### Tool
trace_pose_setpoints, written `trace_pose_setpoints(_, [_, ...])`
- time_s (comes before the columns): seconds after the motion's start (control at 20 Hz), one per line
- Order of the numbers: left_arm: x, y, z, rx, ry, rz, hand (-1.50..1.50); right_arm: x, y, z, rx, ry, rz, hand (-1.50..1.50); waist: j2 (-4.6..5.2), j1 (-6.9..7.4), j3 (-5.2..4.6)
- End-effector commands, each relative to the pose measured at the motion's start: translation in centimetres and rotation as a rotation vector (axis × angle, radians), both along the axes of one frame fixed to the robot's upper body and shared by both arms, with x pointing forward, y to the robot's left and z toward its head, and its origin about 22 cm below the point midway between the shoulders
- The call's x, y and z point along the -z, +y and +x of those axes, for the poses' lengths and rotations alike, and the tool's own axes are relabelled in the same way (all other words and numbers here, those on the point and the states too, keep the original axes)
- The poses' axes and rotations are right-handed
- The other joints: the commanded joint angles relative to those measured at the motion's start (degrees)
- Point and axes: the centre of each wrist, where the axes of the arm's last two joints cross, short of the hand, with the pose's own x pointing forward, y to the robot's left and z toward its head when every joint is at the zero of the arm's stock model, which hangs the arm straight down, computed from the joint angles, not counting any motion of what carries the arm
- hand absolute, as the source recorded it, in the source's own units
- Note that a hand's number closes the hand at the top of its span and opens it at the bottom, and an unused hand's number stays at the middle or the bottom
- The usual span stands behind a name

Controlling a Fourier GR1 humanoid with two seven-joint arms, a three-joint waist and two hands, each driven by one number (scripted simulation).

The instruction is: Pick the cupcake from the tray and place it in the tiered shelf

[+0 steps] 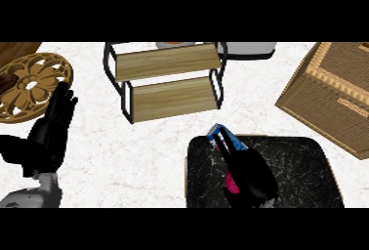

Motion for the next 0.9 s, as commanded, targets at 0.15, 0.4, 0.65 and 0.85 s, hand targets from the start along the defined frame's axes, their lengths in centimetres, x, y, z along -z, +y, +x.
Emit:
trace_pose_setpoints(0.15, [-0.6, -0.9, 0.3, 0.026, -0.008, 0.0, 0.0, 0.1, 9.7, -3.1, 0.175, 0.066, 0.027, 1.5, 1.15, 1.74, 0.68])
trace_pose_setpoints(0.4, [-0.7, -1.1, 1.0, 0.039, -0.007, -0.007, 0.0, -1.1, 13.0, -5.4, 0.201, 0.108, 0.177, 1.5, 1.22, 1.74, 0.68])
trace_pose_setpoints(0.65, [0.1, -1.1, 0.6, 0.028, 0.016, -0.021, 0.0, -7.6, 13.6, -4.9, 0.248, -0.025, 0.47, 1.5, 0.82, 1.32, 0.65])
trace_pose_setpoints(0.85, [0.5, -1.0, 0.7, 0.04, 0.013, -0.013, 0.0, -10.8, 13.9, -4.6, 0.314, -0.146, 0.61, 1.5, 0.64, 0.94, 0.53])
